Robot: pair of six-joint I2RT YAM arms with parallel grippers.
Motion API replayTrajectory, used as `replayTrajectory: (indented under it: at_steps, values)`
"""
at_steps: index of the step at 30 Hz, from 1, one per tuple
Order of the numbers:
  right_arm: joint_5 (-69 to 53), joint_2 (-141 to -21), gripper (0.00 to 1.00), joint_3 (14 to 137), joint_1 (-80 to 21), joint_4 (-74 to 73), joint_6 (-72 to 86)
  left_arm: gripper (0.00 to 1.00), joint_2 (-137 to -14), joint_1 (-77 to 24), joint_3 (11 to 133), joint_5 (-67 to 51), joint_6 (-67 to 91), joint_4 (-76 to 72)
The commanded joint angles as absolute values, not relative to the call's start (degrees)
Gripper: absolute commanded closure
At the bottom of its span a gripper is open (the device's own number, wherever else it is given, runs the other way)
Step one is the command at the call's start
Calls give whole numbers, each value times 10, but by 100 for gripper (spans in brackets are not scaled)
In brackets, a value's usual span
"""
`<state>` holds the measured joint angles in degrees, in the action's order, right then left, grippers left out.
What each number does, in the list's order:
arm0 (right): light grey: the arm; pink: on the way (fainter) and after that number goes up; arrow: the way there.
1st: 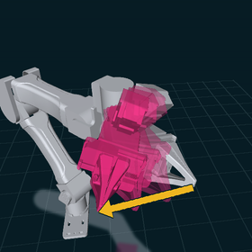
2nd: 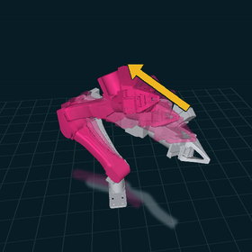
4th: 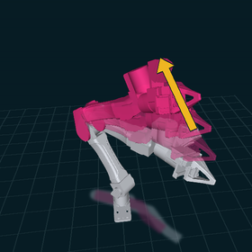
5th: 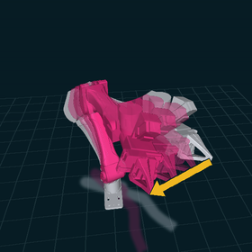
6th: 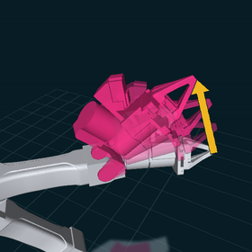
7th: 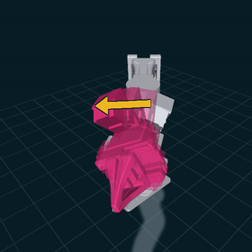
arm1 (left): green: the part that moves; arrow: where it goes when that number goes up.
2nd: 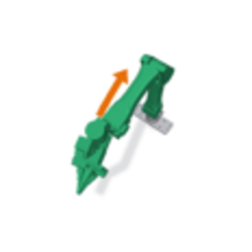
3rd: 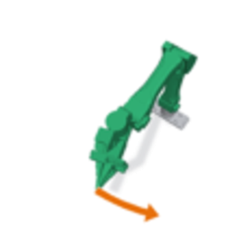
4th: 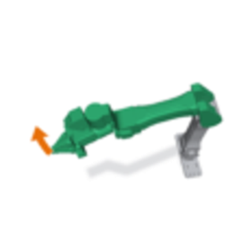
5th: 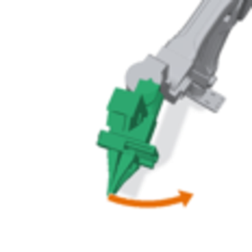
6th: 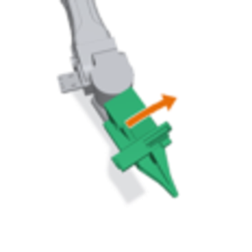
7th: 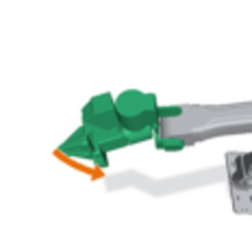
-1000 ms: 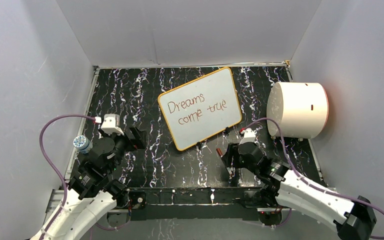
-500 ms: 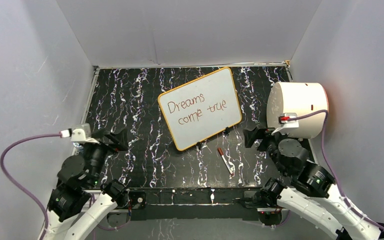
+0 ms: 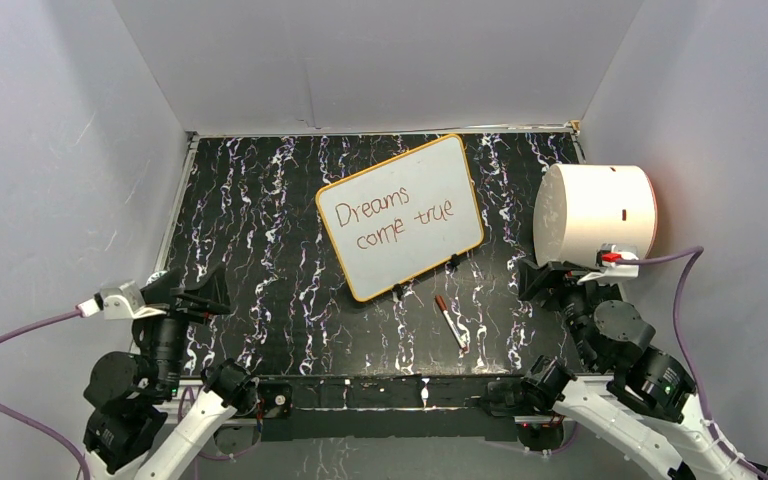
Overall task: Write a sentence on the whiteboard
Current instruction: Reset both arms
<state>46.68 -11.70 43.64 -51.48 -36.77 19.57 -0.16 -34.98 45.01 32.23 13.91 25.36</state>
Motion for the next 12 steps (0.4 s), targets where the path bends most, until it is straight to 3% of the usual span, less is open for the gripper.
replayTrajectory:
  at_steps: [1, 12]
  values:
    - [483, -102, 1, 431, -514, -332, 181, 5, -3, -348, 428, 349, 142, 227]
    - [484, -103, 1, 429, -514, -330, 185, 5, -3, -348, 410, 355, 152, 206]
